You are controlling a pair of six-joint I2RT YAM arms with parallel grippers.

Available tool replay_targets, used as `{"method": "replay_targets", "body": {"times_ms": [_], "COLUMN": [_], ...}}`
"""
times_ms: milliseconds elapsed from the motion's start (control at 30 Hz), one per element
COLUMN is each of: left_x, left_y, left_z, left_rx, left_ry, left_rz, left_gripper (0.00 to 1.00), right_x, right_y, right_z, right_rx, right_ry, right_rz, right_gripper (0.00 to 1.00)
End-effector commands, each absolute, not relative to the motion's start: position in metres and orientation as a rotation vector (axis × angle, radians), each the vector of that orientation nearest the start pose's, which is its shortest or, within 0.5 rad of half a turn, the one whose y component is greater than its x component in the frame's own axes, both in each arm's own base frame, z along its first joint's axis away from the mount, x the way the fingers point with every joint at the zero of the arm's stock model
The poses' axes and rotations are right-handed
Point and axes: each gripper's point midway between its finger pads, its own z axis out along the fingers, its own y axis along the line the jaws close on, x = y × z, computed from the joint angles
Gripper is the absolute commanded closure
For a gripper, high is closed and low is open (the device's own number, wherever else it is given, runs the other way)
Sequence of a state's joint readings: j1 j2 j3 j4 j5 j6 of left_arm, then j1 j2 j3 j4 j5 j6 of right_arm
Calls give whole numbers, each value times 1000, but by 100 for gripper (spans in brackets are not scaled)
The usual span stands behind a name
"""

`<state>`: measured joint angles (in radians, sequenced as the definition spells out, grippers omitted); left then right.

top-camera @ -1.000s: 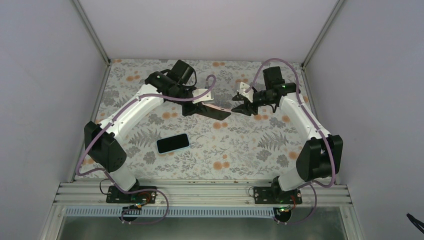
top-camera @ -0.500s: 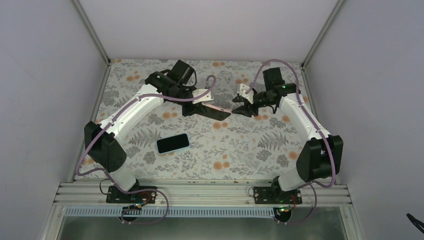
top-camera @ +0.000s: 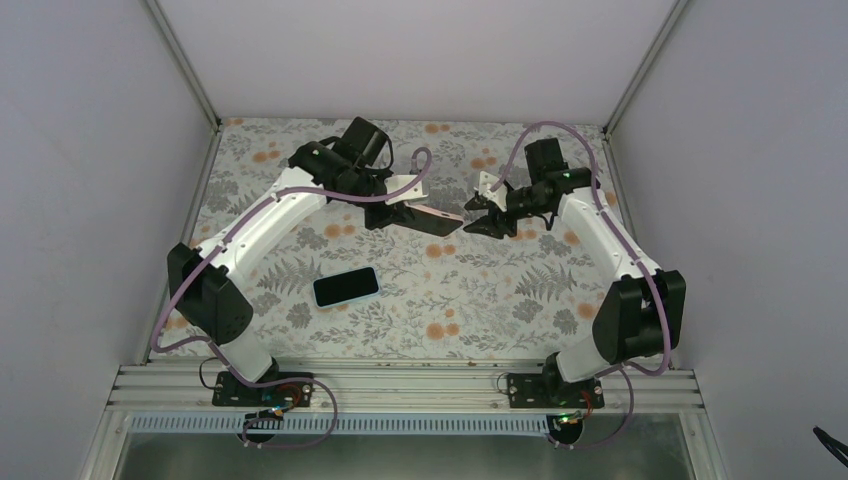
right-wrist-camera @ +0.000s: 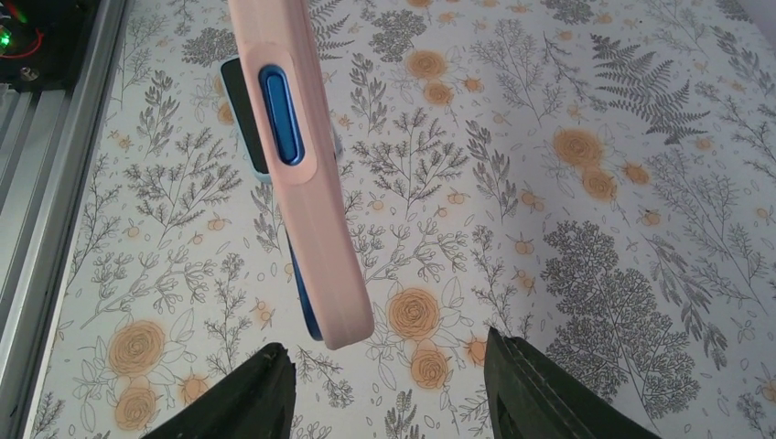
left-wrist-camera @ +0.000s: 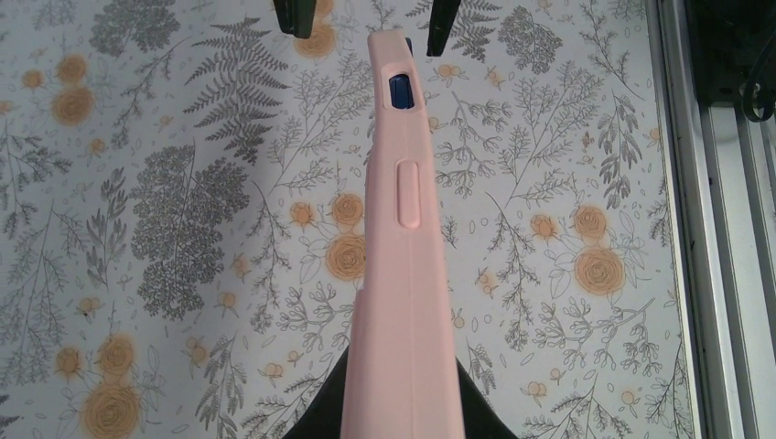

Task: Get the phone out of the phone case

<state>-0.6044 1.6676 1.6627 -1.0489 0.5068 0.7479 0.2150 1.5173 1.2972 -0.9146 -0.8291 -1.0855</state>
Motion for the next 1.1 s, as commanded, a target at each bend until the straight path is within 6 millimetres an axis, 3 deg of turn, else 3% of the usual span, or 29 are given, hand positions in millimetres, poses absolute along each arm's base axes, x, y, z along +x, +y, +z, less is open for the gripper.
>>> {"method": "replay_targets", "body": {"times_ms": [0,1067], "left_x": [286,273], "left_y": [-307,-306], "left_z": [263,257], "left_rx": [1695,1733], "left_ry": [1775,1764], "left_rz": [-627,-652], "left_gripper": [98,98], "right_x": [299,345], "right_y": [199,195], "right_z": [218,219], "right_rx": [-1581,-1564], "right_ry": [1665,1684], "right_rz": [709,542], "right_gripper": [46,48]}}
